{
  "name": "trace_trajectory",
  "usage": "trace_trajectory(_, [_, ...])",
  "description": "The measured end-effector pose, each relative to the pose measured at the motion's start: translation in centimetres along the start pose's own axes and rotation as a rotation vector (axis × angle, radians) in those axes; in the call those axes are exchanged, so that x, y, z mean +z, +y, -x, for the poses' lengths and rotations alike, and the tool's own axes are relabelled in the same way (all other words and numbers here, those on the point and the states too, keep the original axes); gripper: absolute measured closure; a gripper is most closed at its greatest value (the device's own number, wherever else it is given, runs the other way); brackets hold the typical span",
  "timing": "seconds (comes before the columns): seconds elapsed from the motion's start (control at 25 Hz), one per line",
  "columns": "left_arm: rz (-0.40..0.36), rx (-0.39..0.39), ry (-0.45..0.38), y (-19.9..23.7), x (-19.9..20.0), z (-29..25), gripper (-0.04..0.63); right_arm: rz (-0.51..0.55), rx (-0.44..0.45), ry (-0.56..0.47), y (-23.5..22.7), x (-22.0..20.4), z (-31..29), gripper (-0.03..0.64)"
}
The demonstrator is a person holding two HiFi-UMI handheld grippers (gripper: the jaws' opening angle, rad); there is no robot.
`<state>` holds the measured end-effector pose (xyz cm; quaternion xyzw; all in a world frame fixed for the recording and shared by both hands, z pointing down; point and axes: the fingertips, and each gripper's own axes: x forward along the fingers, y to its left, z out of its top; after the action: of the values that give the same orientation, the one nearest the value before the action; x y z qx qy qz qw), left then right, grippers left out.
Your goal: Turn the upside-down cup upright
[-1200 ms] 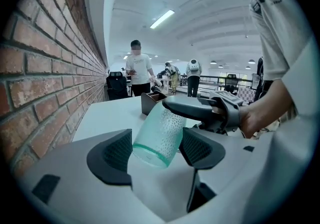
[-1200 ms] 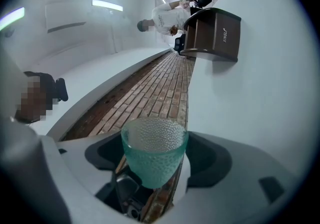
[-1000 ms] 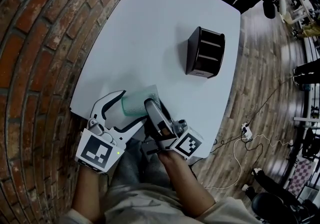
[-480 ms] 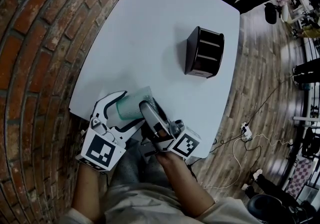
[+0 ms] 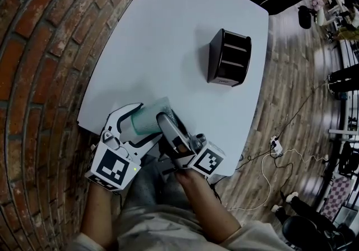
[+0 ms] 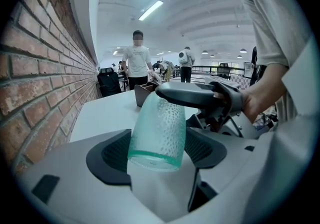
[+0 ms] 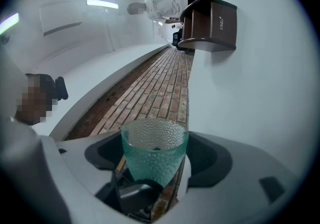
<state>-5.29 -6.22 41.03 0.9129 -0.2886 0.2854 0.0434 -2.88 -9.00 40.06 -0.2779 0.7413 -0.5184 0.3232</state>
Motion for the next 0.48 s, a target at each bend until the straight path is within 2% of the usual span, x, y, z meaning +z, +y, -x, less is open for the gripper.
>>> trace_trajectory(0.48, [-0.001,-0.028,0.010,-0.43,-0.25,-0.27,0.262,0.037,-0.025,0.002,-0.05,0.34,0.22,0.241])
